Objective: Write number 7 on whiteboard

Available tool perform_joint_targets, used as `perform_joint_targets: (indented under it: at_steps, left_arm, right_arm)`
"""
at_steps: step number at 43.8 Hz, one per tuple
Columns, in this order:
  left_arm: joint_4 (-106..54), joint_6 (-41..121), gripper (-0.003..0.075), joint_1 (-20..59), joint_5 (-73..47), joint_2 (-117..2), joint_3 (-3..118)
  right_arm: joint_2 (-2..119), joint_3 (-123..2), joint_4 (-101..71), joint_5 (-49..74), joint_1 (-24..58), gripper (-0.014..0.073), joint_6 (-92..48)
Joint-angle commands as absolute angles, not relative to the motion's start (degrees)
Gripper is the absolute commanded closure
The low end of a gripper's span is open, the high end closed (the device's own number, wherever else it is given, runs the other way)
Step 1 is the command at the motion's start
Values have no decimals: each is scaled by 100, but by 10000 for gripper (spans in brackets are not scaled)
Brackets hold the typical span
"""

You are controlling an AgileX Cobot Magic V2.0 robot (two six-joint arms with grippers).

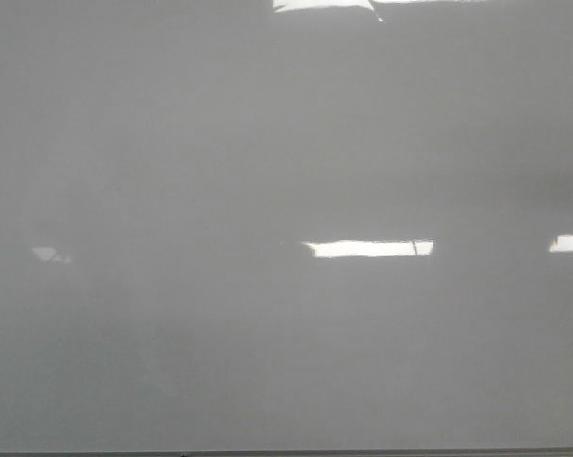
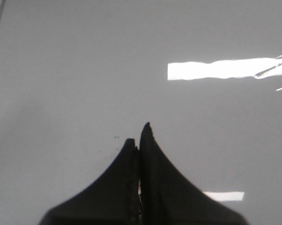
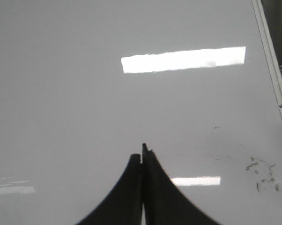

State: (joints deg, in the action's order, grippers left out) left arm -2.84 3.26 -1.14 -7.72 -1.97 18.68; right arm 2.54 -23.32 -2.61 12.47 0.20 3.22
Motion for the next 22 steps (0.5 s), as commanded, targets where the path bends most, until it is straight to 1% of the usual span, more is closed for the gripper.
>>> perform_joint_targets:
  at_steps: [1, 10, 18, 22]
  left_arm:
    - [-317, 333, 741, -77, -834, -611, 2474]
    - [-327, 333, 741, -77, -1792, -1472, 3297]
    - [-327, 333, 741, -77, -2009, -2076, 3369]
    - [-327, 333, 741, -77, -2114, -2302, 3369]
  right_arm:
    - [742, -2954, -208, 1345, 29, 662, 250]
    - [1678, -3696, -208, 2120, 29, 662, 250]
    - [2451, -3806, -208, 2715, 29, 662, 250]
    - [2760, -3806, -208, 2822, 29, 662, 250]
